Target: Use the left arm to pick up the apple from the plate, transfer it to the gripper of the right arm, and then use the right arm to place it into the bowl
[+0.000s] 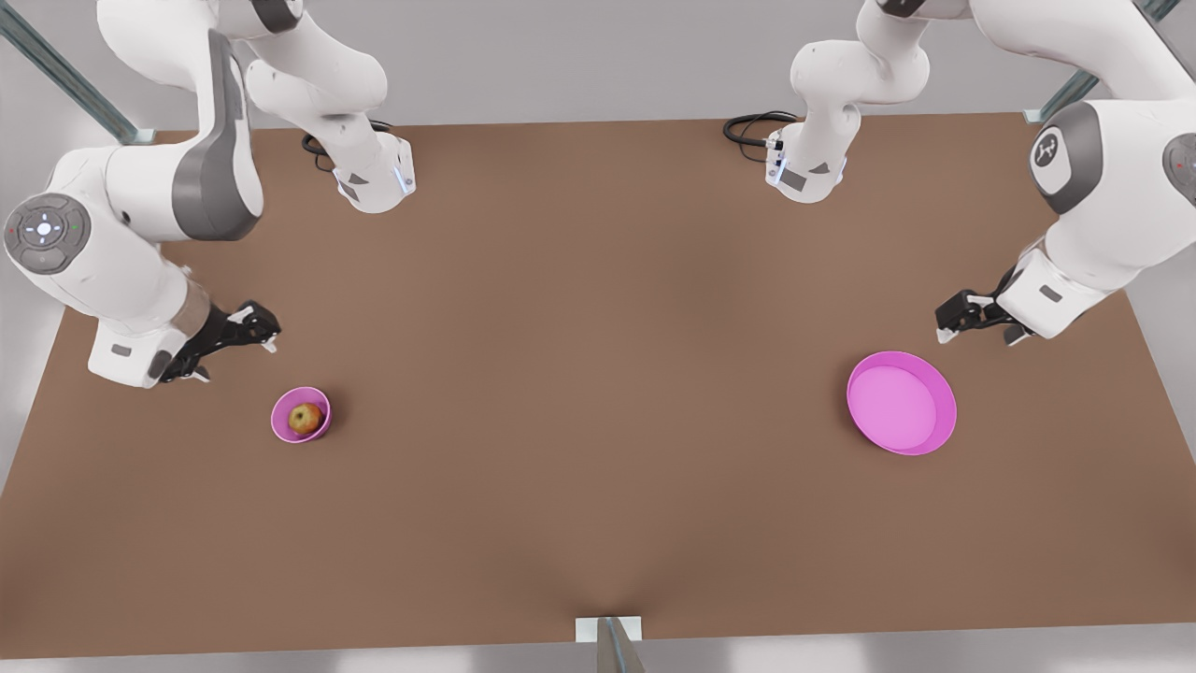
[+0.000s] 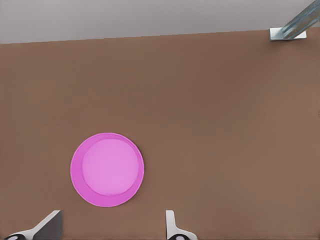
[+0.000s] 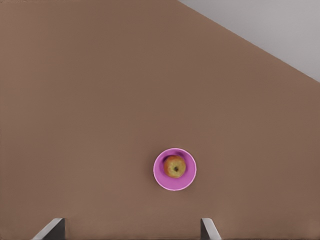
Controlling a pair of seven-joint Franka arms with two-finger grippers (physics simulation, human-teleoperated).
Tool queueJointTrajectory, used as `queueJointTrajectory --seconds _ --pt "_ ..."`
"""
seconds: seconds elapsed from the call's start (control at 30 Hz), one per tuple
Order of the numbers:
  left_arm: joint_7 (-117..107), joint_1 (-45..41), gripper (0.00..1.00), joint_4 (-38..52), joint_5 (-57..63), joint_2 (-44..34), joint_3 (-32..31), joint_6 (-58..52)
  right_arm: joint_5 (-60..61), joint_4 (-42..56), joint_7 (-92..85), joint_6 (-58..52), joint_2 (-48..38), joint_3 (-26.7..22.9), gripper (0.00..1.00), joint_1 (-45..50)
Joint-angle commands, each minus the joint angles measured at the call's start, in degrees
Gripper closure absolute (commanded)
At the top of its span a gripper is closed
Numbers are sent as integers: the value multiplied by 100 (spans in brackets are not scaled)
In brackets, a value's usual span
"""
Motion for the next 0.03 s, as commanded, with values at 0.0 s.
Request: queueJointTrajectory --seconds 0.0 --pt "93 16 0 4 25 0 0 -82 267 126 2275 -240 25 -152 0 29"
